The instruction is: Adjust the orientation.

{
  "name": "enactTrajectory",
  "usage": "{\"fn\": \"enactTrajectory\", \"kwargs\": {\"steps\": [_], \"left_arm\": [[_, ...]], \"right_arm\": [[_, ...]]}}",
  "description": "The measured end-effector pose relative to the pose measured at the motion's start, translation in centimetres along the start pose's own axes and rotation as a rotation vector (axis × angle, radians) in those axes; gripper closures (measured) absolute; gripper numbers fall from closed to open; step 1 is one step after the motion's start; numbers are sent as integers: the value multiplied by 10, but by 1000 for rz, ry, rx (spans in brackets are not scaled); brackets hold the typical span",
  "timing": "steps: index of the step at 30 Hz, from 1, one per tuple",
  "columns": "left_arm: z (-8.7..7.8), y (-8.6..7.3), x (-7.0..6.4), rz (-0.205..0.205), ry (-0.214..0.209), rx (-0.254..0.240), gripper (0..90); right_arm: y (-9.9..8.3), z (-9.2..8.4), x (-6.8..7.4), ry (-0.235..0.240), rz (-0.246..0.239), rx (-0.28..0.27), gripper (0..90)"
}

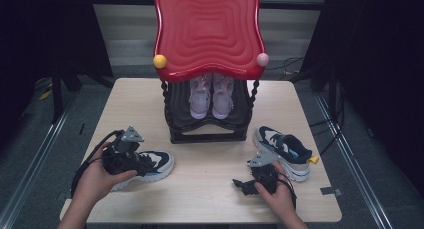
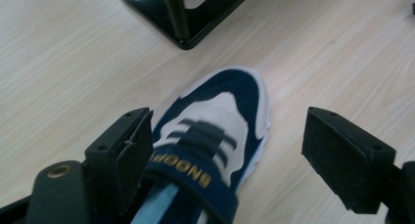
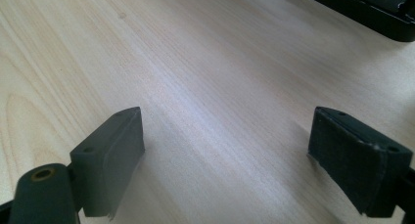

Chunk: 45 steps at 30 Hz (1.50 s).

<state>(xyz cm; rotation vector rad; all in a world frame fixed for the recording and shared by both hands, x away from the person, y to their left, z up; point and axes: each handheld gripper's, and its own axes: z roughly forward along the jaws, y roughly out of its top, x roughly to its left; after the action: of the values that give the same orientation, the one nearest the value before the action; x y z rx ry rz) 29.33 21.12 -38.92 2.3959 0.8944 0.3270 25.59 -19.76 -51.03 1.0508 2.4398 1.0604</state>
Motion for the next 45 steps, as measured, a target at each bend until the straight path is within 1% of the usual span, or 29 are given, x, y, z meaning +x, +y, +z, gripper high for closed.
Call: {"fn": "enactTrajectory", "kwargs": {"steps": [1,3,6,7,8,11,13,14,16,17,18,19,20,21,22,23,25,27,29,30,31,32,34,36,39,41,42,44,45], "left_arm": [[-1,-3,2,-10,2,-4,188],[-2,-10,5,-13,4,-3,188],[-1,-21,10,-21,30,21,189],[0,-24,12,-32,24,23,192],[0,-26,13,-33,27,33,202],[3,-30,12,-14,17,46,272],[6,-32,13,-2,20,65,369],[8,-32,13,-11,4,67,405],[11,-33,13,2,-4,70,454],[11,-32,13,5,-34,79,509],[11,-32,12,2,-33,73,585],[11,-31,11,3,-25,66,639],[11,-31,10,8,-11,65,671],[11,-30,10,-4,-3,72,688],[11,-29,11,-37,-21,76,707],[11,-29,11,-51,-12,81,720],[11,-28,12,-56,13,82,731],[11,-27,13,-75,30,85,735],[11,-27,16,-92,46,74,742],[11,-26,17,-113,55,59,743],[10,-25,19,-119,69,57,744],[10,-24,21,-137,80,42,746],[9,-21,25,-154,98,36,751],[10,-19,29,-180,130,17,751],[17,-15,32,-208,140,5,750],[23,-14,32,-218,121,4,741],[25,-14,32,-220,102,1,734],[28,-14,29,-205,96,6,735],[28,-14,28,-191,105,12,733]], "right_arm": [[0,0,0,0,0,0,127],[0,0,0,0,0,1,128],[0,0,0,0,0,0,128],[0,0,0,0,0,1,127],[0,0,0,0,0,1,127],[0,0,0,1,0,1,127],[0,0,0,1,0,1,128],[0,0,0,0,0,1,127],[0,0,0,0,0,0,128],[0,0,0,1,0,0,128],[0,0,0,1,0,1,127],[0,0,0,1,0,1,127],[0,0,0,1,0,1,127],[0,0,0,1,0,1,127],[0,0,0,1,0,1,127],[0,0,0,0,0,1,127],[0,0,0,1,0,1,127],[0,0,0,1,0,1,127],[0,0,0,1,0,1,127],[0,0,0,1,0,1,128],[0,0,0,1,0,0,127],[0,0,0,1,0,1,127],[0,0,0,1,0,1,127],[0,0,0,1,0,0,127],[0,0,0,1,0,0,127],[0,0,0,1,-1,0,127],[0,0,0,1,-1,1,127],[0,0,0,2,-3,0,127],[0,0,0,3,-4,-1,127]]}}
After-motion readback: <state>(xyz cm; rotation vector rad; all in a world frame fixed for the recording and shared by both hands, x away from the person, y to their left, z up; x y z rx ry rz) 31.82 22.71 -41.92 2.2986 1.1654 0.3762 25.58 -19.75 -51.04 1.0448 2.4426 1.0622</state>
